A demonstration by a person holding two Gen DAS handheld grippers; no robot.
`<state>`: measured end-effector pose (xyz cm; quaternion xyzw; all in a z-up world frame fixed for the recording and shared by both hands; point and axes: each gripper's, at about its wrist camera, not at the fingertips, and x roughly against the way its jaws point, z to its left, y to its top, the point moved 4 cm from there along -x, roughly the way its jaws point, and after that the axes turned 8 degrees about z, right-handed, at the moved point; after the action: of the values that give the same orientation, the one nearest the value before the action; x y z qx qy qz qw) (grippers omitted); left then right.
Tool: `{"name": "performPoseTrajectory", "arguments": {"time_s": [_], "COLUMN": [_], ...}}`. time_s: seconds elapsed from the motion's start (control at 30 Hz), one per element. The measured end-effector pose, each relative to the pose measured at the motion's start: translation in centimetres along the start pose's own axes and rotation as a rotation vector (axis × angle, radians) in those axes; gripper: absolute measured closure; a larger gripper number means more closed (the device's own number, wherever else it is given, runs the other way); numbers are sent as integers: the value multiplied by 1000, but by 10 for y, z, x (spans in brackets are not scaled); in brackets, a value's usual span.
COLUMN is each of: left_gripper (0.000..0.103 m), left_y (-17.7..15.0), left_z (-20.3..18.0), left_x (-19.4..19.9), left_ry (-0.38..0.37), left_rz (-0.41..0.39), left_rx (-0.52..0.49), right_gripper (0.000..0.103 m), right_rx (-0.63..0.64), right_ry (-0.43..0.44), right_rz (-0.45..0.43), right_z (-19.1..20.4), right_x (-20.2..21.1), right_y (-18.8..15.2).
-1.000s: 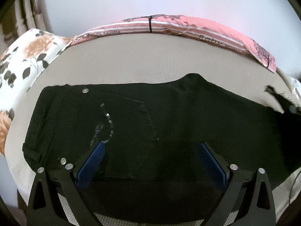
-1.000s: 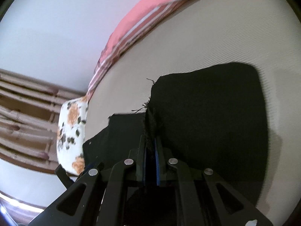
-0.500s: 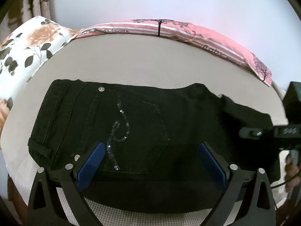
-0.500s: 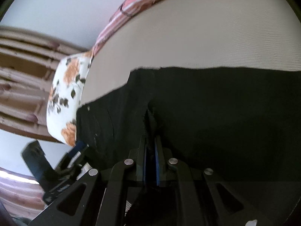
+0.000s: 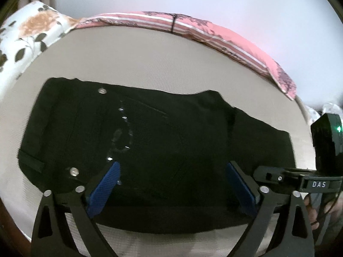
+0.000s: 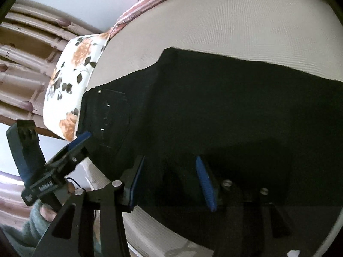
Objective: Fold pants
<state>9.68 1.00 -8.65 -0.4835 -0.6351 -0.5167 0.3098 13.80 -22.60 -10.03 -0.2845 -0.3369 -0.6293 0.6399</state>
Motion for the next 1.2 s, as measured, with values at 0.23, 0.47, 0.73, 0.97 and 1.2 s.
{"name": "performPoseTrajectory", "arguments": {"time_s": [0.23,0.47,0.73,0.97,1.2], "left_gripper": [39,57,59,59,59], "left_y": [-8,-13,-17,-11,-5], "left_z": [-25,-49,-49,-64,-77], "left_x": [-12,-43,-71,-80,-89], "left_ry": [-195,-372,-405,-501,-553], "left_rz": [129,314,447,506,533], "left_rx": [-16,11,94,123,120], "right_gripper": [54,50,49,48,48], "right_rx": [-115,-213,-257,-289,-306], "right_ry": [-11,0,17,29,36], "right_rz": [-121,-209,-219,-222,-226], "right_z": [-36,-67,-80,-93,-99], "right_x": [47,75,72,73,73], "right_y": [-20,-27,-28,-32,-33]}}
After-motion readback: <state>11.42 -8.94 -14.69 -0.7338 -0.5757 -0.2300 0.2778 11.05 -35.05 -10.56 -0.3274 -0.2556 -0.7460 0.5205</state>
